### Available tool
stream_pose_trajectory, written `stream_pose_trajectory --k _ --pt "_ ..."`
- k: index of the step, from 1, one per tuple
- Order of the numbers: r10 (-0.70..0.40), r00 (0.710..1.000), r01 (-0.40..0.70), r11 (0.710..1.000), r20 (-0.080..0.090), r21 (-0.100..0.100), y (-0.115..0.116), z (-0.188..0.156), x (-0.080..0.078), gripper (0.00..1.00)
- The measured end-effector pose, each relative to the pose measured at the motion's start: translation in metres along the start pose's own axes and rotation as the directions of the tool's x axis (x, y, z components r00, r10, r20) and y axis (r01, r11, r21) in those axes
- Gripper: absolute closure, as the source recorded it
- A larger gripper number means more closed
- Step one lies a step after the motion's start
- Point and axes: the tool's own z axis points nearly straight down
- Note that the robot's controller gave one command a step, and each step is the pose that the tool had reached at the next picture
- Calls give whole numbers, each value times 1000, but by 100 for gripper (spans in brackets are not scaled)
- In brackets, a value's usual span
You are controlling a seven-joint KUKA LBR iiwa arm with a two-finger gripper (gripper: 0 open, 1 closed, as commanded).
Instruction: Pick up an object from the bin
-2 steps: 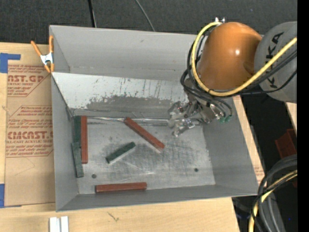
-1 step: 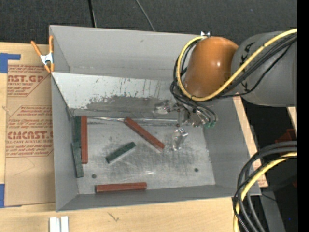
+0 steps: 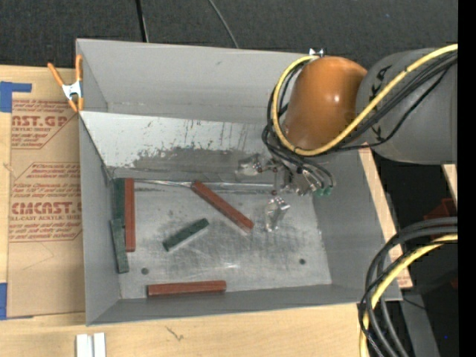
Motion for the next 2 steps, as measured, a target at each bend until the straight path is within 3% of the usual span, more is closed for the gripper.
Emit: stream_pose_trajectory --k 1,2 --pt "142 990 -142 990 -7 2 29 75 4 100" --pt "142 990 -142 990 -7 2 29 75 4 100"
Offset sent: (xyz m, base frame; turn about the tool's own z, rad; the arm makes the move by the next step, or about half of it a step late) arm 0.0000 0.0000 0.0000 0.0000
